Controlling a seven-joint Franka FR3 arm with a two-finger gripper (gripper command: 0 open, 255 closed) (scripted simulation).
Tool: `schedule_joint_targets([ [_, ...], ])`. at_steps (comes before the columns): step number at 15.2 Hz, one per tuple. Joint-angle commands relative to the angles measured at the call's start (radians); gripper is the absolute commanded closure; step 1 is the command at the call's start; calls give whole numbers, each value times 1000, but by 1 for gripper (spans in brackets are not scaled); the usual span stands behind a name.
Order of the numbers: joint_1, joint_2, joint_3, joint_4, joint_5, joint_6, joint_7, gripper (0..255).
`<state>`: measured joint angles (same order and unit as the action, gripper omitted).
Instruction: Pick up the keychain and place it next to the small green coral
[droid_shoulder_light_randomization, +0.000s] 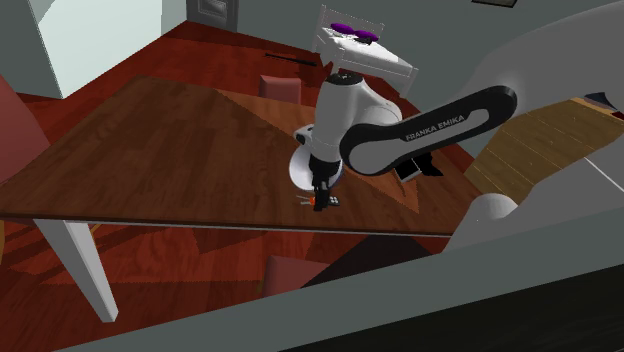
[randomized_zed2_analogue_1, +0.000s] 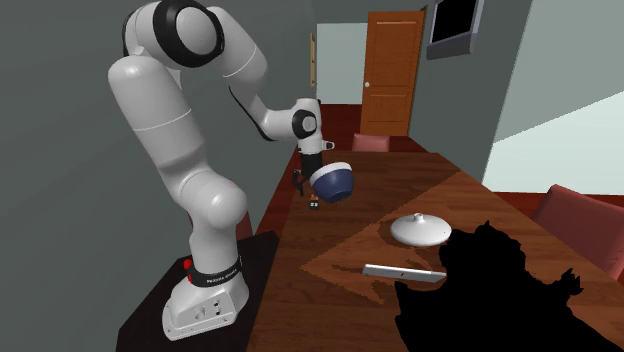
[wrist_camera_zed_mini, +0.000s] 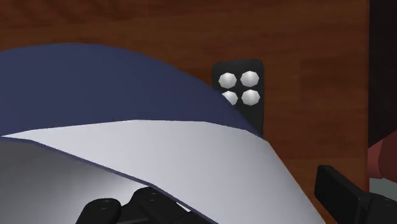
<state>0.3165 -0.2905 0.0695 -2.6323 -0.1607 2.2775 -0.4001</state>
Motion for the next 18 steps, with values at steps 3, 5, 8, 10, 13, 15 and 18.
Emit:
schedule_joint_targets([
  [3,0,1,0,-1,0,2,0,0],
  [5,0,1,0,-1,0,1,0,255],
  [8,1,3,1,1,0,2,3,255],
  [10,2,2,3,0,1,1,5,255],
  [13,2,0,3,-5,0,5,5,255],
  [15,1,-9,-1,5,2,-14,-3,255],
  [18,4,-38,-2,24,10,-61,-13,255],
])
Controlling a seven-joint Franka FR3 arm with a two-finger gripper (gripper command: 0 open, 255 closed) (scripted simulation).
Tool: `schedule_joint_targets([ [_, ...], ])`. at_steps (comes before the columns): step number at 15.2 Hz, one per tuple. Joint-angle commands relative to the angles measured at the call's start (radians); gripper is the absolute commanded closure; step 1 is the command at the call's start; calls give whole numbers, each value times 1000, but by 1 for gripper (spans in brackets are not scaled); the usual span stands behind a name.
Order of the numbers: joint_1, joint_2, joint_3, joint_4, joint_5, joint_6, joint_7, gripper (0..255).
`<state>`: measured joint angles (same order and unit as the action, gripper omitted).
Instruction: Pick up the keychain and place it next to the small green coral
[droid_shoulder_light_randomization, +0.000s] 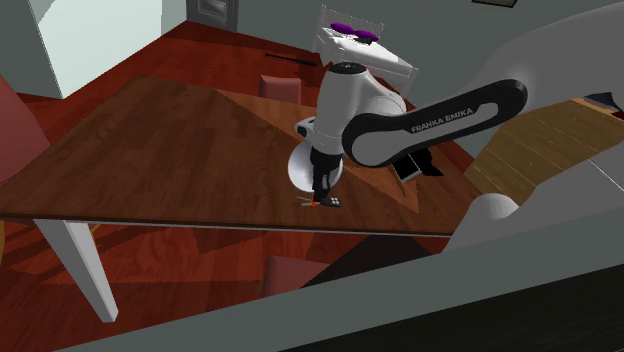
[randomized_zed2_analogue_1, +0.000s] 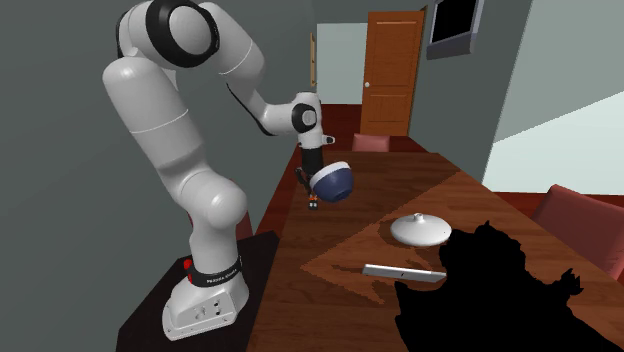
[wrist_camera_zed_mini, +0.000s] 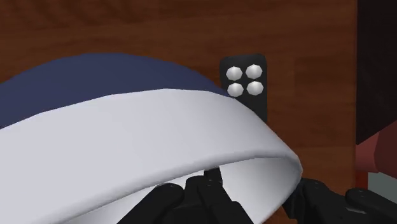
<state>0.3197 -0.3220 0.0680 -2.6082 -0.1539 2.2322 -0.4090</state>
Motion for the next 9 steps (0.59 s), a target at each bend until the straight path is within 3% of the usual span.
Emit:
schedule_joint_targets([
  [1,2,-16,-1,7,6,-32,-7,255],
  [9,8,-77,-4,69,20,-154,-28,255],
])
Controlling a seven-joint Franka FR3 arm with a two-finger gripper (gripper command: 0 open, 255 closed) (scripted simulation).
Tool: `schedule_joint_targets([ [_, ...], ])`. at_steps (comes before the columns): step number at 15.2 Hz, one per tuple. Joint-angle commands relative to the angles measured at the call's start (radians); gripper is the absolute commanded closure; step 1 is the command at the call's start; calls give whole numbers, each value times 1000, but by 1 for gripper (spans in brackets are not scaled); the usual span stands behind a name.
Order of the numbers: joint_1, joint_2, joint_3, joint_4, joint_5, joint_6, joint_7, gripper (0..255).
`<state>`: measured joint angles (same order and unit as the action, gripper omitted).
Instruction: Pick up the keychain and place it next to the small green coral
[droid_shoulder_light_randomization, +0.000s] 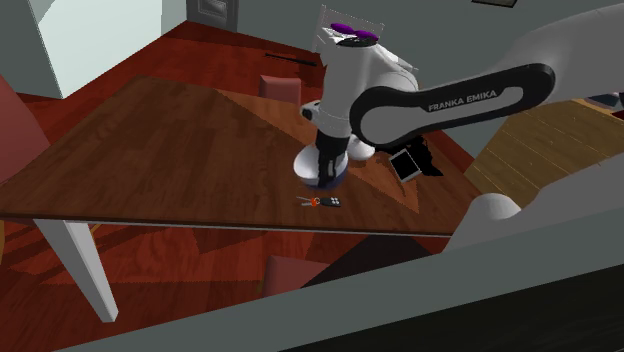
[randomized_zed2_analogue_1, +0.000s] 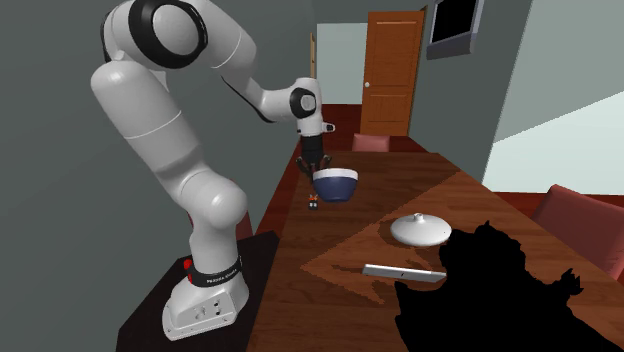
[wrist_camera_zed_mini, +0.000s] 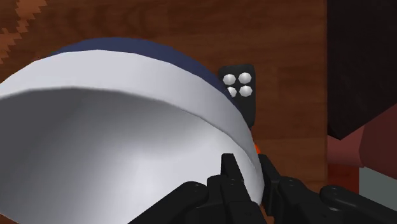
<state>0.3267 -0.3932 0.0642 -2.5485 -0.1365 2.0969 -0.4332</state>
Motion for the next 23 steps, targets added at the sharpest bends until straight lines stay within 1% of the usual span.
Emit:
schedule_joint_targets([
  [1,1,-12,-1,18,4,-34,-6,255],
  [12,4,-64,-3,127,15,-193,-29,255],
  [23,5,-84,-3,259,21,-343,-49,255],
])
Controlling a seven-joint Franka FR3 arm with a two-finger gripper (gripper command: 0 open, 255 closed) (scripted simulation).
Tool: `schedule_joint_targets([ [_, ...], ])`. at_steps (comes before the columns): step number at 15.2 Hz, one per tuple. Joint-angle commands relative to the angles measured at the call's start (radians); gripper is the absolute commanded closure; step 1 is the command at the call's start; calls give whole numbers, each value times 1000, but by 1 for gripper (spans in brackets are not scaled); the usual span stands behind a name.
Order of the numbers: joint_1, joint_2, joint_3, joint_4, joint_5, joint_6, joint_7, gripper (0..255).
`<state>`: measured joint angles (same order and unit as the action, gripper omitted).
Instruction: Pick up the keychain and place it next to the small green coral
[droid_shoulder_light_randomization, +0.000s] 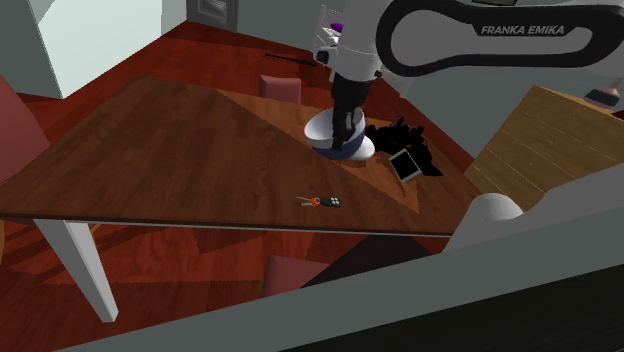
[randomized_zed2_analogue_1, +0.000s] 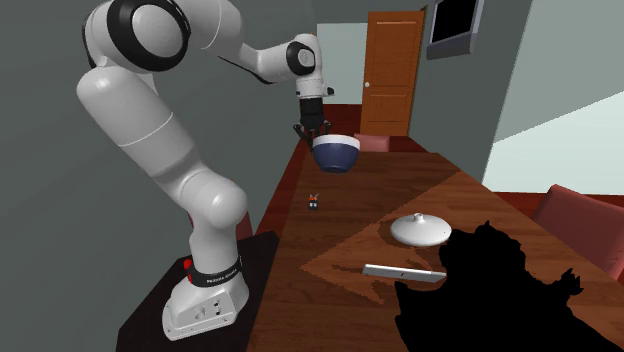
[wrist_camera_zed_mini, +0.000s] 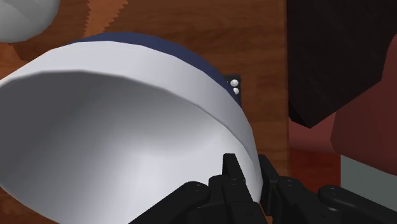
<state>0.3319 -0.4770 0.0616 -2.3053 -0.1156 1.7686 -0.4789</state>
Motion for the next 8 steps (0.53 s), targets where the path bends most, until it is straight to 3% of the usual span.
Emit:
schedule_joint_targets([
  [1,-1,0,-1,29,0,-28,-4,255],
  [5,-1,0,0,83,1,-82,-11,255],
  [8,-19,-92,-41,8,-19,-92,-64,255],
])
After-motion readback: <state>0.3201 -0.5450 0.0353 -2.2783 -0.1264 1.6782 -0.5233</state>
